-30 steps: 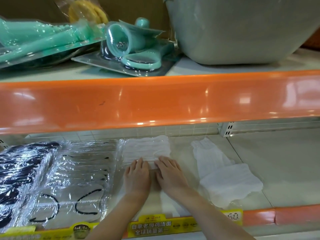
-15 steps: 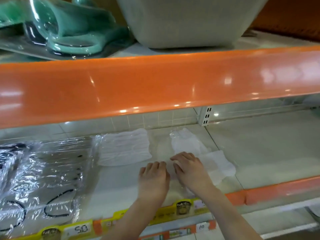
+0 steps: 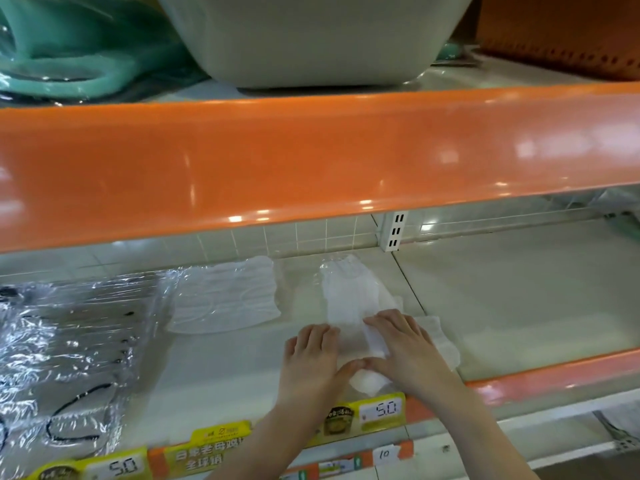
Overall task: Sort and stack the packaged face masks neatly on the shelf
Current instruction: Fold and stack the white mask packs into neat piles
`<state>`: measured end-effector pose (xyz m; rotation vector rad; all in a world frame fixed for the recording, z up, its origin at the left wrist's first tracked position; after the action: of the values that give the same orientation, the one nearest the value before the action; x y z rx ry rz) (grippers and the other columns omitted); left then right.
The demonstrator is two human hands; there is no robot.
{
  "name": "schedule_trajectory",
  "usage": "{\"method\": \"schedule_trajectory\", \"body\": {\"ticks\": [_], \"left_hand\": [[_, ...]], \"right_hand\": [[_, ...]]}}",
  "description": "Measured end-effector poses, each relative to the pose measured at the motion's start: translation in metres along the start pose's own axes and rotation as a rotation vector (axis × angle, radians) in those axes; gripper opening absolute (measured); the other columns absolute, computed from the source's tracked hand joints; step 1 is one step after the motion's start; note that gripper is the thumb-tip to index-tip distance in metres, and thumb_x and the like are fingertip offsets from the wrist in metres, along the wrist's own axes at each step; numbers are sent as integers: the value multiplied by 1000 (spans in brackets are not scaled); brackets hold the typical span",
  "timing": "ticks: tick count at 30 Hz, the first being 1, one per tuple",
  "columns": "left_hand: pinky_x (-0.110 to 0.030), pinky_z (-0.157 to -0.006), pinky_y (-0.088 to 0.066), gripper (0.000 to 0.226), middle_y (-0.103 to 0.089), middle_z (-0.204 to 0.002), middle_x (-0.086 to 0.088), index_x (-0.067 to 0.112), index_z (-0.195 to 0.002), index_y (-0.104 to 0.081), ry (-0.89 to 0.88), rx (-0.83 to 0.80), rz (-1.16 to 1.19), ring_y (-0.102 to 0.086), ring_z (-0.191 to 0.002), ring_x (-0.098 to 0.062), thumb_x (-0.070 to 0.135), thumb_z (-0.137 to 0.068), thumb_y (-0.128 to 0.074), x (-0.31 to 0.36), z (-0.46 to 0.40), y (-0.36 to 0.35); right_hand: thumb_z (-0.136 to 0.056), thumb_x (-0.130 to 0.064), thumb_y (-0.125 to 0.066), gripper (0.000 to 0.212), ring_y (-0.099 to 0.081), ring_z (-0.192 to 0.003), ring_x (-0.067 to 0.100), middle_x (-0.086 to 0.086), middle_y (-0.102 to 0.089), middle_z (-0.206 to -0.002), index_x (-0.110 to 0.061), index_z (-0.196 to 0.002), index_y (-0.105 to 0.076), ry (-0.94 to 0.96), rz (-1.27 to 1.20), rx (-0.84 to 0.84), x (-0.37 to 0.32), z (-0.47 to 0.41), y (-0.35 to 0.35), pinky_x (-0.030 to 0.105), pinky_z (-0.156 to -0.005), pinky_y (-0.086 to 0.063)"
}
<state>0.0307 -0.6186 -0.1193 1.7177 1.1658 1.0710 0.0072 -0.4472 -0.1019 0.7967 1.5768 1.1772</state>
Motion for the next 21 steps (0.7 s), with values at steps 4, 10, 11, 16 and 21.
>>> {"method": "schedule_trajectory", "body": {"ticks": [4, 10, 11, 16, 21], "left_hand": [[-32, -70, -51, 55, -67, -94, 5, 18, -94, -68, -37, 31, 0, -64, -89, -19, 64, -77, -42, -2, 3, -4], [-30, -70, -52, 45, -66, -95, 6, 21, -98, -60, -50, 45, 35, -65, -89, -18, 56, -76, -45, -4, 5, -1], [-31, -72, -53, 46, -66, -99, 6, 21, -103, -57, -59, 54, 43, -65, -93, -19, 55, -76, -47, -4, 5, 0], [-38, -100, -41, 83, -62, -124, -5, 14, -127, -46, -187, 155, 24, -51, -121, -26, 34, -58, -86, 0, 4, 9], [-32, -79, -41, 25, -63, -84, 0, 14, -96, -68, -268, 325, 31, -62, -81, -24, 16, -72, -73, -5, -5, 30]], "right_hand": [[-79, -56, -65, 66, -35, -124, 10, -12, -36, -127, -31, -135, -43, 18, -17, 16, 0, -1, 1, 24, -105, -22], [-70, -42, -77, 41, -42, -102, 12, -9, -50, -102, -22, -100, -60, 44, 6, 119, -2, -4, -2, 29, -94, -37], [-62, -36, -84, 38, -44, -94, 11, -9, -54, -91, -21, -88, -61, 72, 13, 196, -3, -4, -4, 30, -89, -42], [-60, -25, -81, 30, -57, -64, 12, -13, -55, -65, -24, -71, -53, 129, 66, 382, -23, 1, 5, 25, -67, -37], [-55, -24, -87, 39, -61, -69, 13, -15, -61, -71, -26, -83, -60, 224, 92, 393, -39, 8, 18, 29, -68, -44]]}}
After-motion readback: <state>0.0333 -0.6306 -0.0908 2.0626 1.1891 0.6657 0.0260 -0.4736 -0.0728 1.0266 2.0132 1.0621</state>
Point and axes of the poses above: each hand's wrist, its own z-axis away from the middle knuckle, its own y-axis out of the back of the hand, x = y × z, the point moved 1 cm from there along -z, towards the middle knuckle
